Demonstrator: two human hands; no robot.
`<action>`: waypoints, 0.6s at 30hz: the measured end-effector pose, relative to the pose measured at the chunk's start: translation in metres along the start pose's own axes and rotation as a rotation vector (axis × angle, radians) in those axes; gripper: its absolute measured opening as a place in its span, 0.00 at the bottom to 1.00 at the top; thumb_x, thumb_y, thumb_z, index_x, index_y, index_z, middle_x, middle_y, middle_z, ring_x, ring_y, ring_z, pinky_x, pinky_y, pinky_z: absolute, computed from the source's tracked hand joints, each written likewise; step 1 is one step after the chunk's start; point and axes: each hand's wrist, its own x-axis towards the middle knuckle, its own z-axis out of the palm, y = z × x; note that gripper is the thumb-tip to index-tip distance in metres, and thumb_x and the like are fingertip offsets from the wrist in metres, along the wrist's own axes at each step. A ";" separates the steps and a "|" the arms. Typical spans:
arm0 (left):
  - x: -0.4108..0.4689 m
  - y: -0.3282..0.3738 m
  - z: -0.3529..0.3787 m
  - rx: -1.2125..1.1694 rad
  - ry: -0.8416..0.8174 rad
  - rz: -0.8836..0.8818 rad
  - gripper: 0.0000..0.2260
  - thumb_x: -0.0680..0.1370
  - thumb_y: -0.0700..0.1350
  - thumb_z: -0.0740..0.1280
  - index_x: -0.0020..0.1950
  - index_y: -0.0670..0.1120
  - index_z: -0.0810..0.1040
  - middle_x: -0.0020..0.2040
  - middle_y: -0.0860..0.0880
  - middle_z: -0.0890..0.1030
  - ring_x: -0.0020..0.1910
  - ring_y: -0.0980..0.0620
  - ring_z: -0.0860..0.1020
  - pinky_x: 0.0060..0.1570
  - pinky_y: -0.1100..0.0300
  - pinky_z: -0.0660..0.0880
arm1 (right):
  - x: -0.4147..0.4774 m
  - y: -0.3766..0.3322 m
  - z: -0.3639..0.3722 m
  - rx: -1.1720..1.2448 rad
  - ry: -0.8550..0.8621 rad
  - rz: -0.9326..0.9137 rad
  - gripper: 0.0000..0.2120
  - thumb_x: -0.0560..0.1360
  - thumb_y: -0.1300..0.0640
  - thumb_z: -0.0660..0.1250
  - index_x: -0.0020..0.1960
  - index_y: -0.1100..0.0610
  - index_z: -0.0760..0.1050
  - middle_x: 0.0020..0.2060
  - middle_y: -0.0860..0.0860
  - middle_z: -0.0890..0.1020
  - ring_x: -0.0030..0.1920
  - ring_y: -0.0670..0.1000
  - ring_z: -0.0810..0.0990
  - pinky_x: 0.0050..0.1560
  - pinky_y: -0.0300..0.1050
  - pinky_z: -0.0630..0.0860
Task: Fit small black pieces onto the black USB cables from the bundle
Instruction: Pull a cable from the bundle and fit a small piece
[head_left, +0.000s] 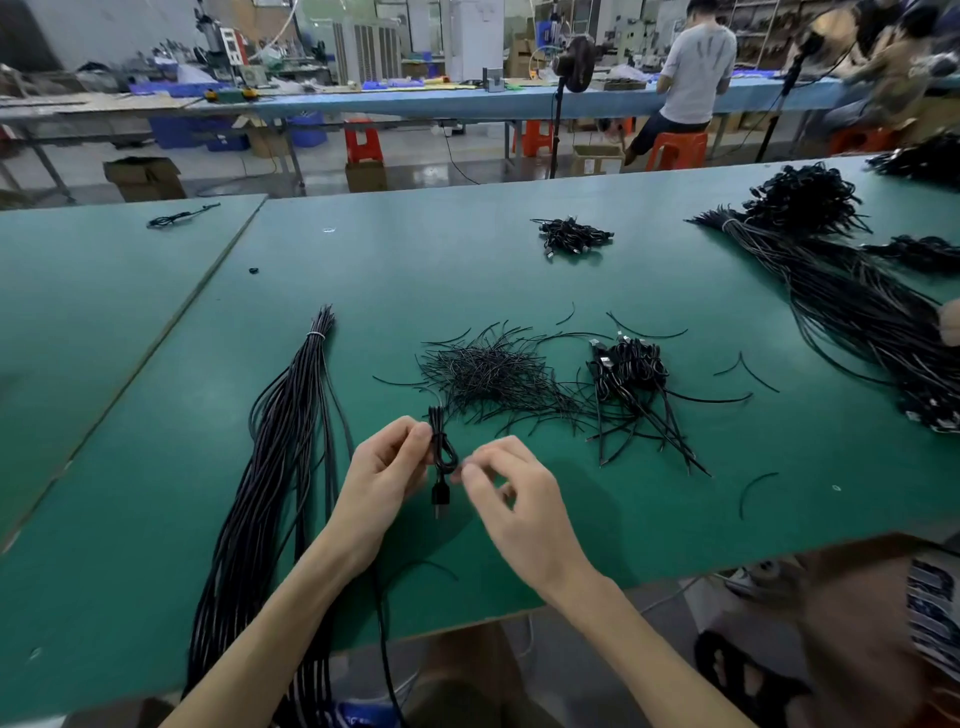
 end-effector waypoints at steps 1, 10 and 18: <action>0.000 0.001 0.002 0.038 -0.011 0.019 0.15 0.85 0.48 0.62 0.39 0.47 0.71 0.34 0.50 0.66 0.33 0.50 0.62 0.32 0.60 0.62 | 0.001 -0.002 -0.002 0.083 -0.007 0.095 0.08 0.82 0.50 0.66 0.50 0.52 0.82 0.45 0.46 0.81 0.48 0.48 0.80 0.48 0.42 0.77; -0.003 0.003 0.008 0.142 -0.109 0.064 0.17 0.86 0.46 0.61 0.36 0.52 0.70 0.32 0.48 0.64 0.30 0.51 0.62 0.30 0.60 0.60 | 0.005 0.001 -0.013 0.010 -0.077 0.228 0.06 0.75 0.55 0.77 0.49 0.50 0.81 0.45 0.49 0.76 0.41 0.42 0.74 0.48 0.32 0.72; -0.004 0.003 0.005 -0.068 -0.273 -0.036 0.15 0.84 0.50 0.62 0.41 0.44 0.73 0.28 0.47 0.62 0.24 0.51 0.59 0.24 0.64 0.61 | 0.004 0.003 -0.012 -0.080 -0.040 0.095 0.04 0.80 0.58 0.71 0.52 0.51 0.79 0.36 0.46 0.85 0.31 0.47 0.83 0.37 0.44 0.82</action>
